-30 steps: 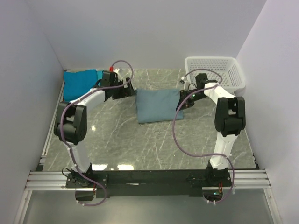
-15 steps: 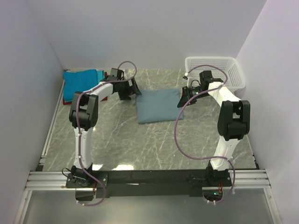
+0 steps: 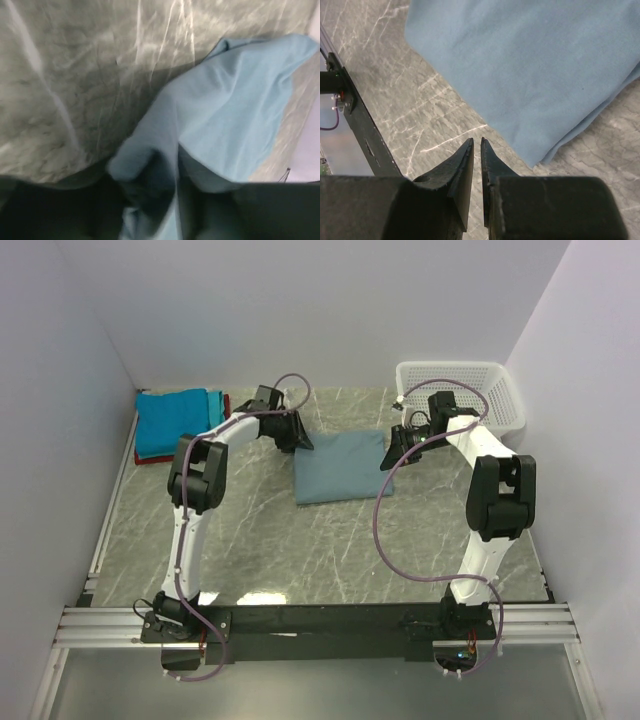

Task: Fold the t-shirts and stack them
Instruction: Neatly place the folded tshirt to the corner

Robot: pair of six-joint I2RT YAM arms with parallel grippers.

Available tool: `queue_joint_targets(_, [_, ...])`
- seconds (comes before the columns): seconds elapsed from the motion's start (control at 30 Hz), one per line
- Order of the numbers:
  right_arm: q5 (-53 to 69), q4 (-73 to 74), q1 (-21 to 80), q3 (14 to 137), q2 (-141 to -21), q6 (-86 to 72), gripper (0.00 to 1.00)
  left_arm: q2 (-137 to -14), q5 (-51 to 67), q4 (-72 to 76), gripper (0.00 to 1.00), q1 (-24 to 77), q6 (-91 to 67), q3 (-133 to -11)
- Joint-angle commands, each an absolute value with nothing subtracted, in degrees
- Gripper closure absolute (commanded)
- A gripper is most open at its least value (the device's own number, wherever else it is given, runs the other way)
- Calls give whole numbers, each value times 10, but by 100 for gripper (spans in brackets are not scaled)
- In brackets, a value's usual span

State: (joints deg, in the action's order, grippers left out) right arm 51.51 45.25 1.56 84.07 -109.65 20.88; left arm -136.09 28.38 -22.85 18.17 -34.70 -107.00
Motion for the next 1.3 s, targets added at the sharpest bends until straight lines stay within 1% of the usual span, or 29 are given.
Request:
queue_joint_targets(0.0, [529,457,11,847,-1089,216,82,-1397,244,-301,61,199,-343,-1068])
queue_joint_targets(0.03, [530,457,11,847,-1088,216,82,-1394,240,-301,72,200,-340,-1066])
queue_joint_targets(0.07, [531,457,11,847,-1087,217,82,-1390,237,-297,80,200,-333,-1064])
queue_joint_targets(0.13, [530,459,11,847,-1087,219,82,-1372,232,-292,100,200,-321,-1063])
queue_joint_targets(0.2, [532,461,9,848,-1086,220,82,-1338,216,-287,100,200,-290,-1067])
queue_joint_targets(0.27, [533,461,10,847,-1085,219,82,-1308,156,-289,100,203,-243,-1073])
queue_joint_targets(0.3, [534,461,9,848,-1084,220,82,-1273,128,-289,100,204,-226,-1072])
queue_joint_targets(0.33, [534,461,8,848,-1084,220,82,-1254,77,-287,100,207,-208,-1070])
queue_joint_targets(0.43, [536,461,7,849,-1079,219,82,-1183,-25,-275,100,211,-142,-1042])
queue_joint_targets(0.47, [535,461,8,848,-1078,220,82,-1153,-41,-273,100,211,-115,-1024])
queue_joint_targets(0.6, [537,460,7,848,-1074,218,82,-1109,-108,-275,100,212,-51,-998])
queue_joint_targets(0.77, [538,460,8,847,-1070,219,81,-1085,-172,-297,100,211,23,-992])
queue_joint_targets(0.87, [539,459,8,846,-1067,217,81,-1070,-189,-285,100,211,53,-985])
queue_joint_targets(1.13, [543,461,8,848,-1064,219,81,-1067,-288,-271,100,207,115,-1000])
queue_joint_targets(1.27, [547,464,8,849,-1063,221,81,-1060,-297,-265,100,196,141,-1008])
